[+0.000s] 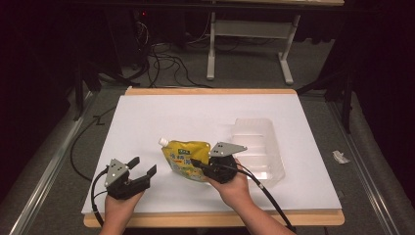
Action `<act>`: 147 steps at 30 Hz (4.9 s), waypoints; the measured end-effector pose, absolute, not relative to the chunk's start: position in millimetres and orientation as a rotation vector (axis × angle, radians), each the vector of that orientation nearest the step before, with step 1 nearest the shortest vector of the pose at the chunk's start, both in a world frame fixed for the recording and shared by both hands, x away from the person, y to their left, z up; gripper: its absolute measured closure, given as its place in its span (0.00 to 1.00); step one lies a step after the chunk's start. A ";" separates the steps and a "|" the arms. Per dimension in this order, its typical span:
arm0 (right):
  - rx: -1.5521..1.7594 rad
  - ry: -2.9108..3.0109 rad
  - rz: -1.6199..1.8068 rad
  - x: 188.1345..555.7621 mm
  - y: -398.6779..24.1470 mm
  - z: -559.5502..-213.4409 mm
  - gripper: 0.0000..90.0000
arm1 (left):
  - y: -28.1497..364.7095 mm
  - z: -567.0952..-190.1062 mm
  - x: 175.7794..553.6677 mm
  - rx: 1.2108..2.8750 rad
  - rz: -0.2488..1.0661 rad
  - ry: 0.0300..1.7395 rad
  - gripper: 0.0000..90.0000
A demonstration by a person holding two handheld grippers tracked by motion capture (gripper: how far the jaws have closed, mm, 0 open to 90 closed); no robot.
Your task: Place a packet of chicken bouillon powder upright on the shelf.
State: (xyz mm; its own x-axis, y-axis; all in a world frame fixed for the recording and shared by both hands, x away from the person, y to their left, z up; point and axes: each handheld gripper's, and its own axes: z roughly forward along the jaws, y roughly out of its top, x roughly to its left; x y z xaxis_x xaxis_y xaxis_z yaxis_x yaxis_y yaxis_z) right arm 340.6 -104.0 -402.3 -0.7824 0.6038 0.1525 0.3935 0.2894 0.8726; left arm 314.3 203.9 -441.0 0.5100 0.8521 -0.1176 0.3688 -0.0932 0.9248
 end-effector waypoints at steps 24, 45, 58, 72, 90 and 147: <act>0.868 2.312 1.595 338.3 -113.0 -373.5 1.00 | 204.1 -442.1 315.5 1.703 0.572 1.035 0.33; 0.825 2.252 1.639 334.1 -154.4 -341.2 1.00 | 201.8 -447.7 319.6 1.713 0.560 1.057 0.32; 0.827 2.201 1.622 330.4 -207.9 -314.8 1.00 | 200.1 -443.5 313.6 1.719 0.592 1.051 0.31; 0.896 2.144 1.620 331.8 -268.2 -314.6 1.00 | 198.8 -446.3 317.0 1.733 0.594 1.059 0.31; 0.962 2.125 1.621 318.7 -295.4 -330.8 1.00 | 196.6 -445.6 316.5 1.732 0.588 1.044 0.31; 1.166 2.008 1.621 311.2 -320.4 -413.0 0.96 | 187.3 -449.0 320.2 1.775 0.559 1.017 0.30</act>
State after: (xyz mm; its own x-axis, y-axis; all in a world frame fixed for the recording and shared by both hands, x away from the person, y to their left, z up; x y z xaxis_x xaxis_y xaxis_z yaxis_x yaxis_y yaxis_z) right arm 311.2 -320.4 -413.0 -0.6214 0.7447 0.2436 0.3952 0.0294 0.9181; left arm 320.2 187.3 -449.0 0.5441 0.8359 -0.0726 0.3863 -0.1727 0.9061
